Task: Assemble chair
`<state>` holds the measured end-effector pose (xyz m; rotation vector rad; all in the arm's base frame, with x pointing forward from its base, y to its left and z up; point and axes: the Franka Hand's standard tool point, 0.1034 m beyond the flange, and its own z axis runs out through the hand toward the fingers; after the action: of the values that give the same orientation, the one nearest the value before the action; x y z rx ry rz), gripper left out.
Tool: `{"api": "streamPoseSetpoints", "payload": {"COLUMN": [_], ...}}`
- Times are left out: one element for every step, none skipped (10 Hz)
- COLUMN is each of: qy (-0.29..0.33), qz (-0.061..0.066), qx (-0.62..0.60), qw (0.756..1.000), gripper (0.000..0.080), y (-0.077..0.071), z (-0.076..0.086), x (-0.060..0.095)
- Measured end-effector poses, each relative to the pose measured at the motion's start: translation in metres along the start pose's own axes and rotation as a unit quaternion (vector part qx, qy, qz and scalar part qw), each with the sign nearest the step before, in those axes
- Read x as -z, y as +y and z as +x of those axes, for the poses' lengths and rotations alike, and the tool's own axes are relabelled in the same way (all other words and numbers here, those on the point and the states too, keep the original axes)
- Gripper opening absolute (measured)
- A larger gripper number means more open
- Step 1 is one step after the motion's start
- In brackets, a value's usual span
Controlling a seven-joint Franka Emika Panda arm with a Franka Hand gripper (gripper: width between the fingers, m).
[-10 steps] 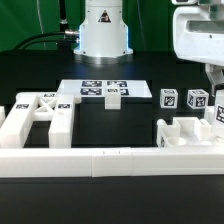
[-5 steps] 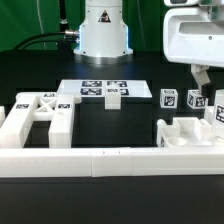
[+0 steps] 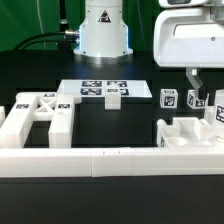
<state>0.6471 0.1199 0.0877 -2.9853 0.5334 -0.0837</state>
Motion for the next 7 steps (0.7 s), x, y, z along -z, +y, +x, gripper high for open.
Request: {"api": "streamPoseSetpoints", "payload": {"qy": [0.000, -0.001, 0.000, 0.001, 0.004, 0.007, 0.007], "qz": [-0.001, -0.002, -0.004, -0.008, -0.012, -0.013, -0.012], "qx": [0.060, 0.103, 0.141, 0.182, 0.213, 0.242, 0.253], "qw": [0.998, 0.995, 0.990, 0.983, 0.977, 0.970, 0.967], "gripper": [0.0649, 0.0649, 0.0649, 0.0649, 0.0649, 0.0649, 0.0649], "y": [0.0007, 0.0009, 0.0008, -0.0007, -0.0025, -0.0034, -0.0029], "z": [0.0001, -0.0003, -0.0007, -0.0013, -0.0017, -0.0011, -0.0006], "x": [-0.0006, -0.0015, -0.0020, -0.0020, -0.0021, -0.0021, -0.0020]}}
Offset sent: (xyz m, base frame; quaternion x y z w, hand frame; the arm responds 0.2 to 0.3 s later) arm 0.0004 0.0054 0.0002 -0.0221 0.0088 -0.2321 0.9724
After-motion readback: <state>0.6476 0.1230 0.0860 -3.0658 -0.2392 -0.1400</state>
